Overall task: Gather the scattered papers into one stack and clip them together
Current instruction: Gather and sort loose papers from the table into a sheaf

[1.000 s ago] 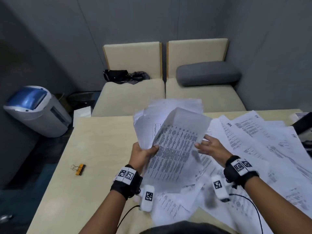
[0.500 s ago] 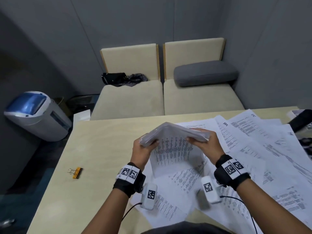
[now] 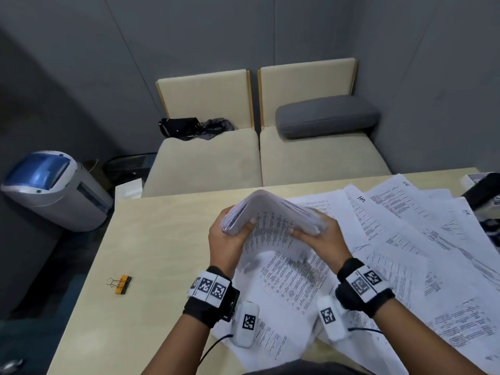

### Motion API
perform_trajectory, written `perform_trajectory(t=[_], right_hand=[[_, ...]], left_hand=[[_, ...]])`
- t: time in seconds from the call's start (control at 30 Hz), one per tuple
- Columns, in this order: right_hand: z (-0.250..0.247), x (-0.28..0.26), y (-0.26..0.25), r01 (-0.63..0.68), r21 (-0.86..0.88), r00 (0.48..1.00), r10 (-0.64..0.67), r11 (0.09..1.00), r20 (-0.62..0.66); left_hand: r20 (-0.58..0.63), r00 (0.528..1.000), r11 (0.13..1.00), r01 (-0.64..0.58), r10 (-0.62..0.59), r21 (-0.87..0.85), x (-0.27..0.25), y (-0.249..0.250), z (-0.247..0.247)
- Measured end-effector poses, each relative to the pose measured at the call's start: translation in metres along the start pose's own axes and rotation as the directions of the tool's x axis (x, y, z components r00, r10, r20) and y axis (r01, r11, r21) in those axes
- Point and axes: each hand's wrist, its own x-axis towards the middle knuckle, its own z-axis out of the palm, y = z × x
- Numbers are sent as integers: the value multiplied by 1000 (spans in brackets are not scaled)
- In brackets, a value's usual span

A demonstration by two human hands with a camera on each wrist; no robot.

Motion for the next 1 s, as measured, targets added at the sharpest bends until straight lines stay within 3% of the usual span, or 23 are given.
perform_trajectory(t=[0.1, 0.2, 0.37, 0.53, 0.77, 0.87, 1.0], right_hand=[[5, 4, -3, -51, 40, 999, 52, 998, -3], [9, 11, -16, 0, 49, 1000, 0, 999, -4], [19, 25, -17, -15, 21, 994, 17, 1000, -111], [27, 34, -31, 122, 79, 970, -103, 989, -219], [29, 47, -35, 60, 119, 931, -13, 991, -365], [27, 47, -32, 74, 111, 946, -35, 991, -321], [19, 42, -19, 28, 52, 996, -24, 998, -86]], left_hand=[[-54, 998, 998, -42, 40, -40, 5, 4, 1], [-110, 989, 989, -108, 97, -101, 14, 16, 5], [-274, 962, 997, -38, 17, -70, 36, 11, 12], [-271, 960, 997, -71, 69, 3, 47, 9, 13], [-281, 953, 993, -112, 117, 35, 49, 8, 11], [-298, 951, 997, -75, 77, 16, 54, 7, 10], [-361, 932, 995, -3, -33, -100, 61, 6, 10]])
